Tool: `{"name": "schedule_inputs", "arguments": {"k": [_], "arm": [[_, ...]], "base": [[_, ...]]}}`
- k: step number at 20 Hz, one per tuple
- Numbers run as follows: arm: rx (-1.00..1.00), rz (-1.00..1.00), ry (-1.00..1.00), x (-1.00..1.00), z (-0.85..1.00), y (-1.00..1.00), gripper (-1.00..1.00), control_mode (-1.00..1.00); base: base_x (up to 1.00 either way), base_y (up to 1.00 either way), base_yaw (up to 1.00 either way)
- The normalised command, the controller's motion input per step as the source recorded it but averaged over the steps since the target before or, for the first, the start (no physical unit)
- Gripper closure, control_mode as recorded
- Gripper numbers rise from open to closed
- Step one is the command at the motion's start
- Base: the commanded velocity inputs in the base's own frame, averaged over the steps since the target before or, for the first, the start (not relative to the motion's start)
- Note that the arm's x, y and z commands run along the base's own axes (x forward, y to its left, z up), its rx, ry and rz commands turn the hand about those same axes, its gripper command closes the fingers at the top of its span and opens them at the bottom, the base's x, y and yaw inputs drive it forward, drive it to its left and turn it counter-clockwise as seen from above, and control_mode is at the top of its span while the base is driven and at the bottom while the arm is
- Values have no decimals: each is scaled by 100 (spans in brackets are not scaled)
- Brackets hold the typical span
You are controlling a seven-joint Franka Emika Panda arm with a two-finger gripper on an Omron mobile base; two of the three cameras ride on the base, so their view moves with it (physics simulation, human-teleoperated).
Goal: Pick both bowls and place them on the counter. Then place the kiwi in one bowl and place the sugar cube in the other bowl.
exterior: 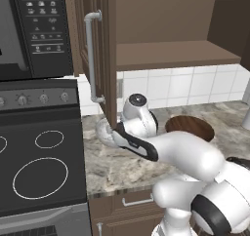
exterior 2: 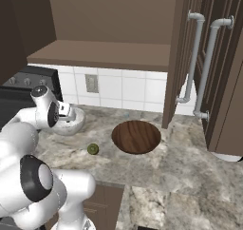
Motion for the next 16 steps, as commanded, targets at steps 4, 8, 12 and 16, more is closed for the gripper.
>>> {"name": "schedule_inputs", "arguments": {"k": [4,8,12,16], "arm": [[4,3,-4,-40,26,-23,-100,-100],[5,3,-2,-44,27,-26,-100,-100],[6,1,0,-46,27,-26,-100,-100],[3,0,-1,-50,21,-23,-100,-100]], "base": [[0,0,0],[0,0,0],[0,0,0],[0,0,0]]}}
